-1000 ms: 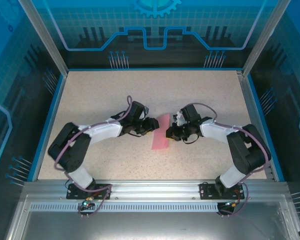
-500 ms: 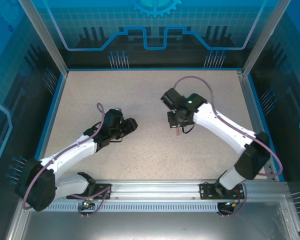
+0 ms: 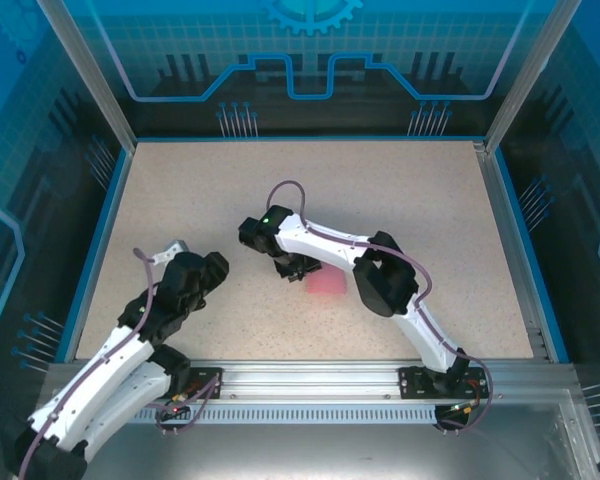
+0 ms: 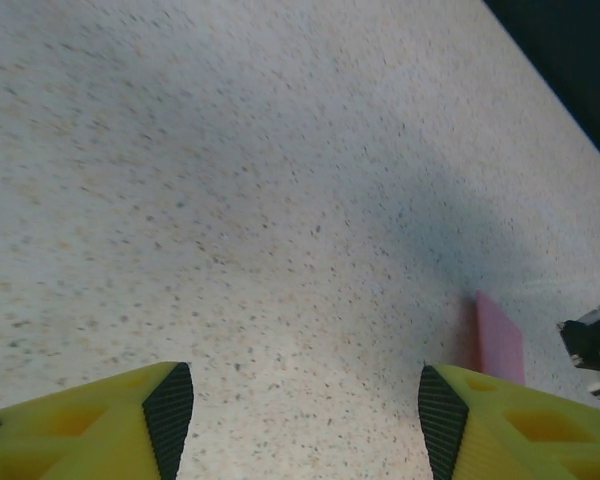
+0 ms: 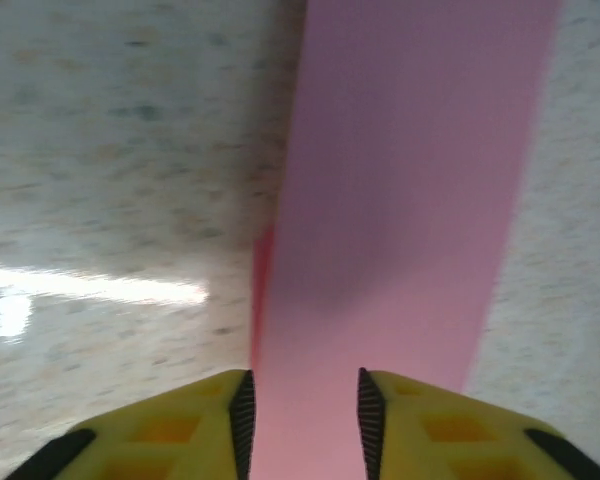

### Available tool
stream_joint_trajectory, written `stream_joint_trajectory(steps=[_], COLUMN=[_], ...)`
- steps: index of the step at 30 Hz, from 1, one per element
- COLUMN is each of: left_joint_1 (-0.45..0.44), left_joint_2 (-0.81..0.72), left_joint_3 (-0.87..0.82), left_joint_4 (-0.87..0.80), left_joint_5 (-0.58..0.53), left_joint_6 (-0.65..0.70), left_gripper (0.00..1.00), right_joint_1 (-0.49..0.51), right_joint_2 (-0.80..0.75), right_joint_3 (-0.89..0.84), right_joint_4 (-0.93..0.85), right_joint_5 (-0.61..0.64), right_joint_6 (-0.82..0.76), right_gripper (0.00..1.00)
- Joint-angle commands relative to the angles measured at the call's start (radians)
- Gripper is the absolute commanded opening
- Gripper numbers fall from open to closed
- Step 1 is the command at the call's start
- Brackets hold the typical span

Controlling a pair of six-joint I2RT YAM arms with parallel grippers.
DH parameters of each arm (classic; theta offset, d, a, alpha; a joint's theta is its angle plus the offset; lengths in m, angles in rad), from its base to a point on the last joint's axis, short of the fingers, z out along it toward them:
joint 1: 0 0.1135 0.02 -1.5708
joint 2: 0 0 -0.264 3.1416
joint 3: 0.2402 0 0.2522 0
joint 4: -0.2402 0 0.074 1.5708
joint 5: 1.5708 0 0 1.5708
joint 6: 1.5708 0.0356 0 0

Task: Fold a paper plane with a square sheet of paper (pick it up from the middle)
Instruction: Turn over the paper at the center of the table.

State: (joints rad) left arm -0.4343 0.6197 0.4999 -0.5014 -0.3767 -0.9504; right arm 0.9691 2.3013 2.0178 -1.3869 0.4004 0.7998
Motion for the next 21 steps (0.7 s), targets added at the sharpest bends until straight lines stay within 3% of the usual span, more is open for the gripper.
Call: stream_joint_trajectory(steps=[1, 4, 7, 14, 21], left_joint_1=[0.011, 0.011, 0.011, 0.011, 0.011], left_joint_2=[-0.061, -0.071, -0.062, -0.049, -0.063], left_joint_3=[-0.019, -0.009, -0.009, -0.043, -0.113], left_joint_4=[-0.089, -0.097, -0.086, -0.053, -0.034], left_joint_5=[-0.048, 0.011, 0.088, 0.225, 0.277], left_joint_6=[0.027, 0.045, 0.050, 0.076, 0.070], left_gripper=[0.66, 0.67, 0.69, 0.72, 0.75], right_joint_1=[0.000, -0.013, -0.005, 0.007, 0.004], right_joint_2=[-0.078, -0.169, -0.257, -0.395, -0.663], right_joint_3=[0.006, -0.075, -0.128, -0.114, -0.408], right_joint_4=[0.048, 0.158, 0.209, 0.230, 0.500], right_joint_5=[-0.115, -0.194, -0.173, -0.168, -0.347], right_joint_6=[0.004, 0.005, 0.036, 0.083, 0.172], right_gripper=[0.46, 0.48, 0.54, 0.56, 0.76])
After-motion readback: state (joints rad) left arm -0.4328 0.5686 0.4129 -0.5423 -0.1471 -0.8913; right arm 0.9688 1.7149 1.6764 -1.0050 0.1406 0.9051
